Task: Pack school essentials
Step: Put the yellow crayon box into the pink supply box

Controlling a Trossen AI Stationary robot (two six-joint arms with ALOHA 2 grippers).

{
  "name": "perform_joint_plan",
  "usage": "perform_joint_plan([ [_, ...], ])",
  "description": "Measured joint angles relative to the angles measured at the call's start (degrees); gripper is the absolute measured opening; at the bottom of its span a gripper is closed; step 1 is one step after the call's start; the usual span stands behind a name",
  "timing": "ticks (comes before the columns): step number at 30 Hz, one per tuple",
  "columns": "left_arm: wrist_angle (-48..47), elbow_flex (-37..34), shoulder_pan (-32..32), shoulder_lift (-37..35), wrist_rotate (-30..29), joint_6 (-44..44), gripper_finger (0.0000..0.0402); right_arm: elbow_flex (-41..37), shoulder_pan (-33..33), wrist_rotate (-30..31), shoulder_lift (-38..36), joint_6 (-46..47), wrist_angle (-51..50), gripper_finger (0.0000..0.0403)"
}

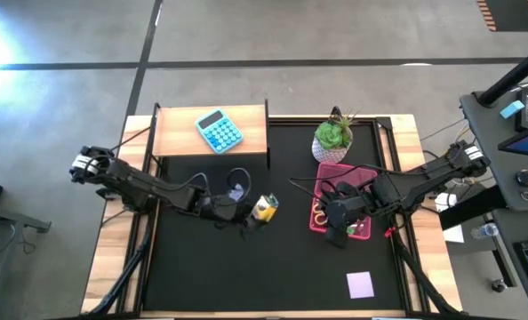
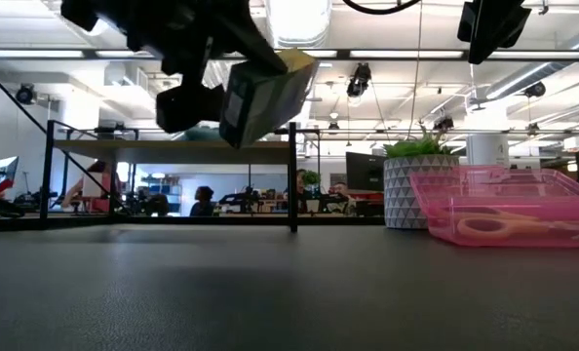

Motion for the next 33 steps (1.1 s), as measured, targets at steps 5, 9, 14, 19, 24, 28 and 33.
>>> perform_joint_plan([
  [5,2.24,2.68,-0.02,2.74,0.80,0.89,0.0290,-0.01,0.01,0.02,0.00,-0.01,0.32,0.0155],
  [9,5.51,4.82,-0.03,5.69,3.01,1.06,0.0290,-0.04,0.00,0.04,0.00,1.53,3.21,0.0155],
  [14,5.66,7.93,-0.11,8.82,3.69,0.96,0.0290,-0.04,0.00,0.04,0.00,3.97,10.89,0.0155],
  [19,5.52,9.29,-0.11,9.84,3.44,4.64,0.0290,-0.04,0.02,0.00,0.00,3.99,19.18,0.0155],
  [24,5.48,10.76,-0.11,9.84,3.04,13.19,0.0290,-0.04,-0.42,0.60,0.00,7.15,24.31,0.0155],
  [28,5.59,11.68,-0.11,9.84,2.56,18.05,0.0290,-0.04,-0.79,0.97,0.00,7.39,27.37,0.0155],
  [33,5.42,11.71,-0.11,9.84,1.39,22.27,0.0290,-0.04,-0.70,0.92,0.00,9.09,32.79,0.0155],
])
